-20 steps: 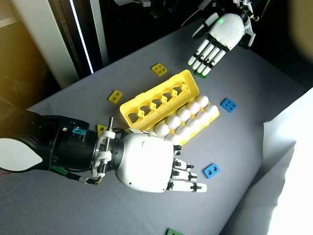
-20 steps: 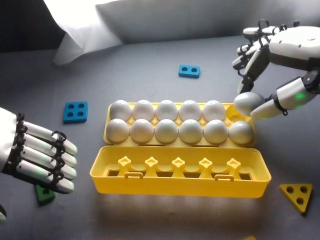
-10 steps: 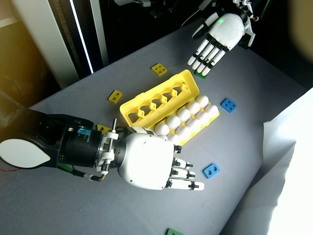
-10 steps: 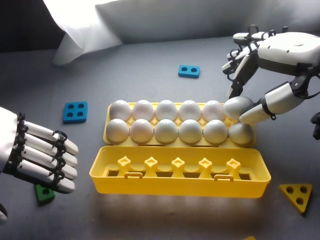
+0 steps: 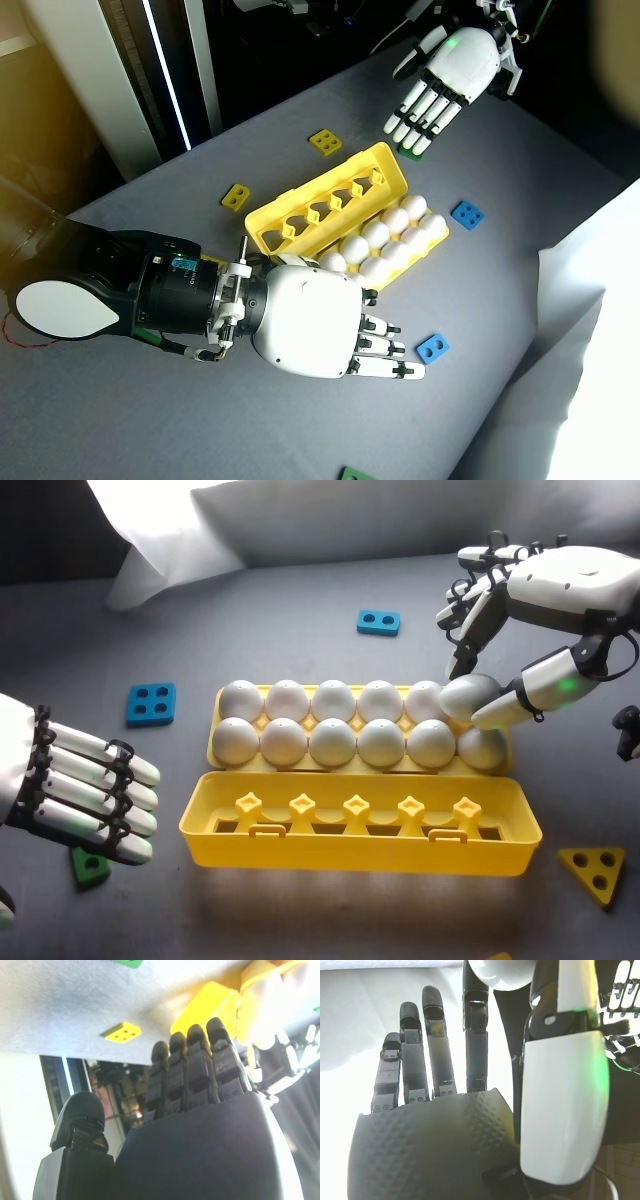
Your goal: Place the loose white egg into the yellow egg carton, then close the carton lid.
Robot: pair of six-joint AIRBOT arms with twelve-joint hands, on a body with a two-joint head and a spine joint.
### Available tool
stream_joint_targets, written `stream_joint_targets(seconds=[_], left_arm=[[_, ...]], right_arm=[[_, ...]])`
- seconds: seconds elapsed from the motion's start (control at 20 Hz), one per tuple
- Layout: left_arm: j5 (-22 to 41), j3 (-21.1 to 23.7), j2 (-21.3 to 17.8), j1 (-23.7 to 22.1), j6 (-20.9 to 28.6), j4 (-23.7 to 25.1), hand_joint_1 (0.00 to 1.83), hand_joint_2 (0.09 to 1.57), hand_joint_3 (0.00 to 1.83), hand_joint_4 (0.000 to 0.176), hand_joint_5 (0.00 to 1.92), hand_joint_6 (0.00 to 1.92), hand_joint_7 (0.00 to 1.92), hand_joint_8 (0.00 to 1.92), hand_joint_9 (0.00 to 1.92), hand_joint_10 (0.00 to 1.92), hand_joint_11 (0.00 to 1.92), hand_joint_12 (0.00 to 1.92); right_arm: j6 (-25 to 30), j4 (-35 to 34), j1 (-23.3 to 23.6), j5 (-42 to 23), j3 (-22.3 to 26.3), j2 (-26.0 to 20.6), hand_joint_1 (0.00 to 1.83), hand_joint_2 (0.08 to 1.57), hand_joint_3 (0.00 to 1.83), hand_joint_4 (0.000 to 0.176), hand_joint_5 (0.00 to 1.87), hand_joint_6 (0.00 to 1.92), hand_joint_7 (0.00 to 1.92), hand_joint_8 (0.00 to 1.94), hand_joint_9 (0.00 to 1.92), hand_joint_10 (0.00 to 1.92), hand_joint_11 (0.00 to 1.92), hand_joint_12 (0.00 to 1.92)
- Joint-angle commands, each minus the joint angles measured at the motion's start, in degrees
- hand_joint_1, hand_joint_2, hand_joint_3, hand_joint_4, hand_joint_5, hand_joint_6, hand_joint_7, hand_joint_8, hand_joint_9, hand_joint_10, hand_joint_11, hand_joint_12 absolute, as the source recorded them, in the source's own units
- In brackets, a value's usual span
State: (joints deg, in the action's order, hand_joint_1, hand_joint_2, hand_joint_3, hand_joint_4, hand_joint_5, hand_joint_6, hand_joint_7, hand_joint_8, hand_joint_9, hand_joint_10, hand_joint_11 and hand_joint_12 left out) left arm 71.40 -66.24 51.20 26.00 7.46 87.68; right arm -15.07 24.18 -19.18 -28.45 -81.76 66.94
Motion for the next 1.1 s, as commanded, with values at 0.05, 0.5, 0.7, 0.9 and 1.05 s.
stream_joint_targets(seconds=[0.05, 0.5, 0.7, 0.9, 1.05], left_arm=[[3.0, -0.1, -1.0, -0.3, 0.2, -3.8, 0.00, 1.38, 0.00, 0.000, 0.20, 0.00, 0.21, 0.00, 0.16, 0.00, 0.00, 0.28], [2.9, -0.1, -1.1, -0.2, 0.2, -3.8, 0.00, 1.38, 0.00, 0.000, 0.22, 0.00, 0.21, 0.00, 0.17, 0.00, 0.00, 0.29], [2.9, -0.1, -1.1, -0.2, 0.2, -3.8, 0.00, 1.37, 0.00, 0.000, 0.19, 0.00, 0.20, 0.00, 0.16, 0.00, 0.00, 0.27], [2.9, -0.1, -1.1, -0.2, 0.2, -3.8, 0.00, 1.37, 0.00, 0.000, 0.18, 0.01, 0.18, 0.01, 0.13, 0.00, 0.00, 0.17], [2.8, 0.0, -1.1, -0.2, 0.2, -3.8, 0.00, 1.38, 0.00, 0.000, 0.18, 0.00, 0.15, 0.00, 0.11, 0.00, 0.00, 0.18]], right_arm=[[0.2, -0.8, -0.3, -5.2, -0.1, -0.4, 1.08, 1.04, 0.00, 0.139, 1.14, 0.72, 0.58, 0.00, 0.37, 0.00, 0.01, 0.01], [0.2, -0.7, -1.0, -5.6, -0.1, -0.6, 0.88, 0.92, 0.00, 0.124, 1.00, 0.12, 0.42, 0.00, 0.23, 0.00, 0.00, 0.00], [0.2, -0.7, -1.1, -5.6, -0.1, -0.8, 0.61, 0.89, 0.00, 0.174, 0.69, 0.00, 0.21, 0.00, 0.03, 0.00, 0.00, 0.00], [0.3, -0.7, -1.1, -5.6, -0.1, -1.0, 0.38, 0.83, 0.00, 0.171, 0.41, 0.00, 0.10, 0.00, 0.00, 0.00, 0.00, 0.00], [0.3, -0.7, -1.2, -5.6, -0.1, -1.1, 0.26, 0.77, 0.00, 0.158, 0.13, 0.00, 0.00, 0.00, 0.00, 0.00, 0.00, 0.00]])
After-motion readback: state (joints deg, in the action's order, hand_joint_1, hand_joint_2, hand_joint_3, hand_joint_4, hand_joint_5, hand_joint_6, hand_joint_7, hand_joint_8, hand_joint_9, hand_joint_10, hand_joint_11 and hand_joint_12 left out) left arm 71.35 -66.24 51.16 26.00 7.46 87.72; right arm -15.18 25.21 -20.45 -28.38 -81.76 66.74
